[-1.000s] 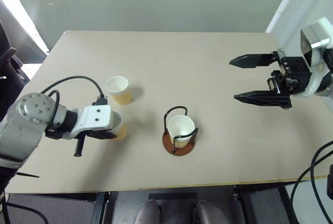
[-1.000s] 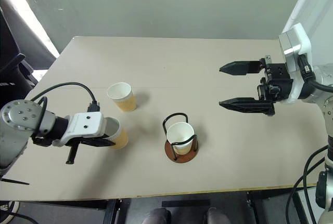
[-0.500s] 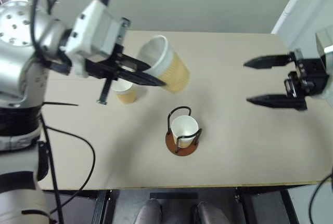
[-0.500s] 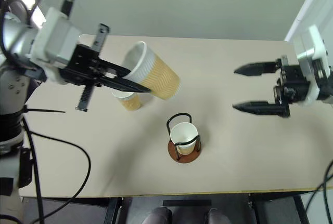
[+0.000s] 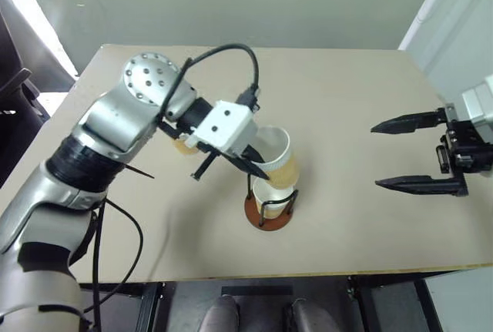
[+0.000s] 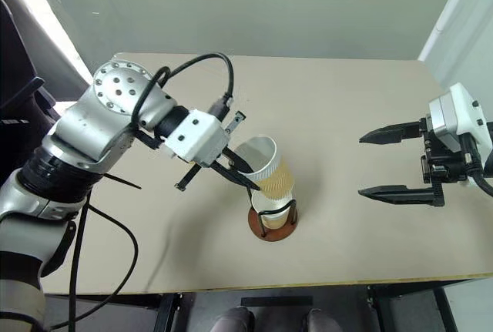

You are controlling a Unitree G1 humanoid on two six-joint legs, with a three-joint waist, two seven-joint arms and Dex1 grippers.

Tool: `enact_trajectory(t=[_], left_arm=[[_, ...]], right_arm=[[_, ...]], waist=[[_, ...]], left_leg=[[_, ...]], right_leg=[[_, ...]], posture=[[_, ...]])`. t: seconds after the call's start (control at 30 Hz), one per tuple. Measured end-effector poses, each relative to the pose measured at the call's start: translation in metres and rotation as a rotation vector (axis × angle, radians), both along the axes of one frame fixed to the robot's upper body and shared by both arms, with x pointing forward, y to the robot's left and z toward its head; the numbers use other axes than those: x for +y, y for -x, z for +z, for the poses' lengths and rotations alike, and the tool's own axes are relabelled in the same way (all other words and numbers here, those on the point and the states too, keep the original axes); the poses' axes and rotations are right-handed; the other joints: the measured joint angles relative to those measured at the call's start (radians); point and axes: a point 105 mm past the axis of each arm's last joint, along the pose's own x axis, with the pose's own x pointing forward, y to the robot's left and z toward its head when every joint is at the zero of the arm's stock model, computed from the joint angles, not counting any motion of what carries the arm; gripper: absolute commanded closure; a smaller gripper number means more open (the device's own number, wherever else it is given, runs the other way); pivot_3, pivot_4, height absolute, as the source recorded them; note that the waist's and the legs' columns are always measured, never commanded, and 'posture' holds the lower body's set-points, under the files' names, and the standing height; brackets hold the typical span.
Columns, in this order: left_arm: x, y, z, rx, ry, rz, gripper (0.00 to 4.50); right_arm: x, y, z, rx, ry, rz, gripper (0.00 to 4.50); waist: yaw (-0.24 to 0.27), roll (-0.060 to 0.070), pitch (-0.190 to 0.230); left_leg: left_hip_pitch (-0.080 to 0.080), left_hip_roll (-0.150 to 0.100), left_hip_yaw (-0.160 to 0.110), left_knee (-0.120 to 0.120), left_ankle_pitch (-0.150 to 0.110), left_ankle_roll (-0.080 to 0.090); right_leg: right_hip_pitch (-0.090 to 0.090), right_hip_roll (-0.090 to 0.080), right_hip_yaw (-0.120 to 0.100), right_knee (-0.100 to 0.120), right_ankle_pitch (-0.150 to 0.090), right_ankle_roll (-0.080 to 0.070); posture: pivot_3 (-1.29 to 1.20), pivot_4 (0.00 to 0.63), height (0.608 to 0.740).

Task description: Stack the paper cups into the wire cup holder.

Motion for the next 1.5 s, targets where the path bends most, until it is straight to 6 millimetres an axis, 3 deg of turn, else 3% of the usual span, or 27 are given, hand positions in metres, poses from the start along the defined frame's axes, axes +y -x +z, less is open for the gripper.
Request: enact_trajectory(t=[0.3,0.43,0.7,0.83,0.9,0.97,1.07,1.13,1.23,1.33,1.5], left_arm=[[-0.005,0.001,-0.012,-0.045,-0.064,-0.077,4.47],[-0.006,0.002,-0.018,-0.041,-0.098,-0.092,3.59],[-0.017,-0.003,-0.024,-0.085,-0.114,-0.113,0.76],[-0.024,-0.021,-0.007,-0.134,-0.011,-0.012,0.76],[-0.012,-0.036,0.007,-0.143,0.051,0.11,0.76],[0.014,-0.055,0.024,-0.169,0.109,0.28,0.76],[0.079,-0.073,0.039,-0.213,0.122,0.551,0.76],[0.108,-0.077,0.034,-0.204,0.102,0.659,0.76],[0.151,-0.089,0.009,-0.154,0.042,0.831,0.76],[0.171,-0.098,-0.004,-0.136,0.021,0.928,0.76],[0.17,-0.111,-0.018,-0.115,0.024,0.945,0.76]], right_arm=[[-0.002,0.005,0.003,-0.019,0.0,-0.035,0.0],[-0.002,0.005,0.003,-0.02,-0.003,-0.041,0.0],[-0.002,0.004,0.004,-0.026,-0.004,-0.047,0.0],[-0.001,0.002,0.006,-0.042,-0.007,-0.036,0.0],[0.0,0.001,0.007,-0.048,-0.01,-0.029,0.0],[0.0,-0.002,0.006,-0.044,-0.013,-0.02,0.0],[0.0,-0.007,0.003,-0.037,-0.017,-0.02,0.0],[0.0,-0.011,0.003,-0.034,-0.021,-0.012,0.0],[0.005,-0.016,0.005,-0.047,-0.022,0.019,0.0],[0.006,-0.019,0.005,-0.051,-0.013,0.028,0.0],[0.006,-0.019,0.005,-0.051,-0.008,0.03,0.0]], waist=[[0.004,0.0,0.0],[0.005,0.0,0.0],[0.007,0.0,0.0],[0.007,0.0,0.0],[0.002,0.001,0.0],[-0.006,0.001,0.0],[-0.016,0.003,-0.001],[-0.015,0.004,-0.001],[-0.006,0.003,-0.001],[0.008,0.002,-0.001],[0.016,0.002,-0.001]], left_leg=[[-0.005,-0.001,0.0,0.008,-0.003,0.005],[-0.006,-0.001,0.0,0.008,-0.003,0.005],[-0.006,-0.001,0.0,0.009,-0.003,0.006],[-0.007,-0.001,0.001,0.01,-0.003,0.006],[-0.006,-0.001,0.001,0.01,-0.003,0.006],[-0.006,0.0,0.001,0.009,-0.003,0.006],[-0.006,0.0,0.001,0.008,-0.003,0.005],[-0.006,0.0,0.001,0.007,-0.003,0.005],[-0.006,0.0,0.0,0.008,-0.003,0.006],[-0.007,-0.001,-0.001,0.009,-0.003,0.006],[-0.008,-0.001,0.0,0.009,-0.003,0.006]], right_leg=[[0.001,0.0,0.001,-0.005,0.003,0.005],[0.001,-0.001,0.001,-0.005,0.003,0.005],[0.001,-0.001,0.001,-0.004,0.003,0.006],[0.001,0.0,0.001,-0.004,0.003,0.006],[0.0,0.0,0.001,-0.004,0.003,0.006],[0.0,0.001,0.002,-0.004,0.003,0.006],[-0.002,0.003,0.006,-0.005,0.003,0.006],[-0.003,0.003,0.006,-0.005,0.003,0.006],[-0.003,0.003,0.007,-0.004,0.003,0.006],[-0.003,0.001,0.006,-0.004,0.004,0.006],[-0.004,0.0,0.006,-0.004,0.004,0.007]], posture=[[0.0,0.15,0.74],[0.0,0.15,0.74],[0.0,0.15,0.74],[0.0,0.15,0.74],[0.0,0.15,0.74],[0.0,0.15,0.74],[0.0,0.15,0.74],[0.0,0.15,0.74],[0.0,0.15,0.74],[0.0,0.15,0.74],[0.0,0.15,0.74]])
